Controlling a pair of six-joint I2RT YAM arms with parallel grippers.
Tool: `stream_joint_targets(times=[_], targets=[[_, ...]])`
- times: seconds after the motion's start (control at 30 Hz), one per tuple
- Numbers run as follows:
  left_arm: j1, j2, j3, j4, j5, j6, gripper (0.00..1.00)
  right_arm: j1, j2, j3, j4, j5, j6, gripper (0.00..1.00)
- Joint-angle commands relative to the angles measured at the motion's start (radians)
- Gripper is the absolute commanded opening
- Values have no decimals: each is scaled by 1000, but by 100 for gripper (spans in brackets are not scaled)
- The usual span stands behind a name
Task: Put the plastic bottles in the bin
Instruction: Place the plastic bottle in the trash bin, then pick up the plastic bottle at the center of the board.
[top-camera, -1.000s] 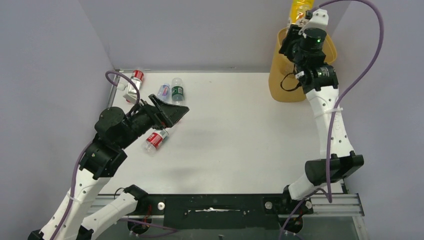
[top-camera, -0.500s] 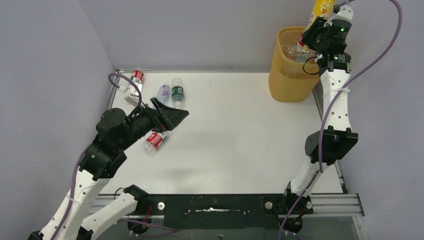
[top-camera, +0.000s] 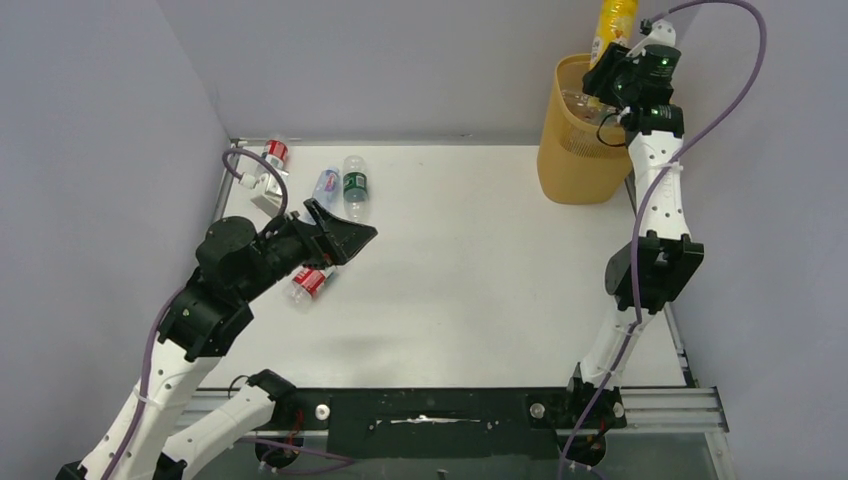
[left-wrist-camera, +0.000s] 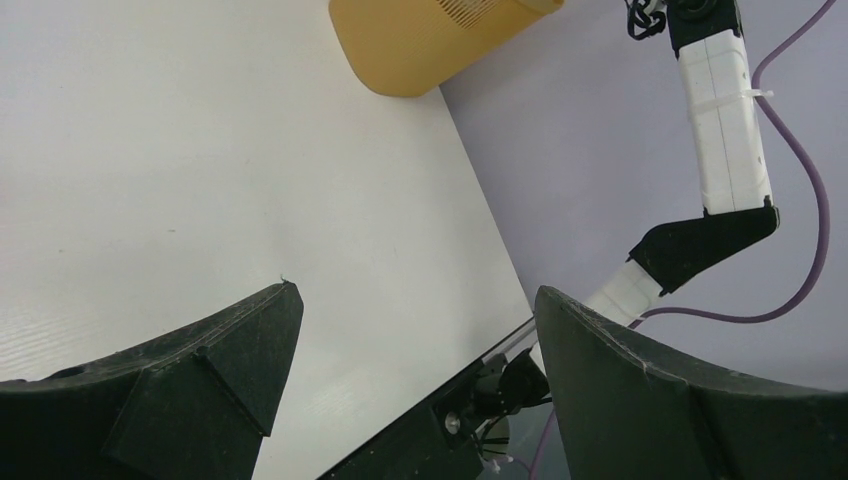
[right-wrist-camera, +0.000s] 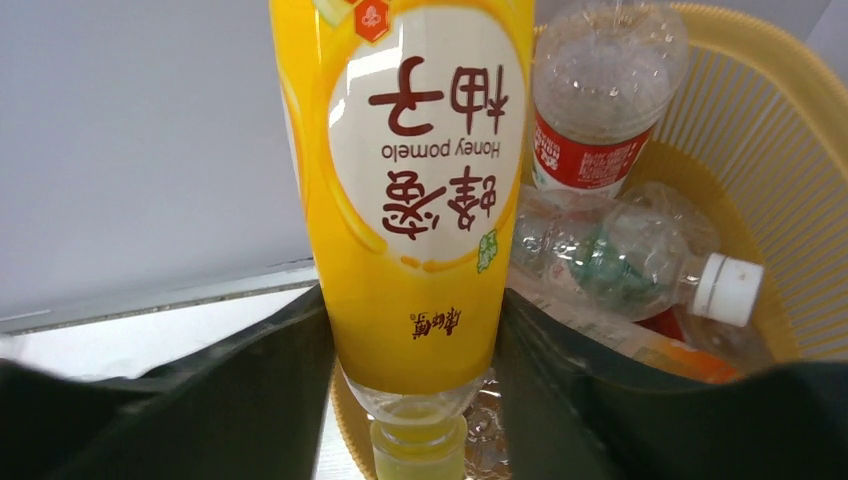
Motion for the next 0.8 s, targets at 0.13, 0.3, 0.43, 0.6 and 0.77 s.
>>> stream_joint_targets(times=[0.13, 0.3, 0.43, 0.6, 0.77], targets=[[5, 18, 29, -6, -1, 35, 88, 4, 1, 48, 1, -7, -16, 81], [6, 33, 30, -34, -2, 47, 88, 3, 4, 115, -40, 20, -16, 84], [6, 67, 55, -126, -51, 71, 88, 20, -35, 119, -48, 24, -10, 85], [5, 126, 70, -241, -131, 101, 88, 95, -117, 89, -61, 57, -41, 86], [7, 191, 48, -306, -226, 133, 88, 243, -221, -11, -79, 110, -78, 87]])
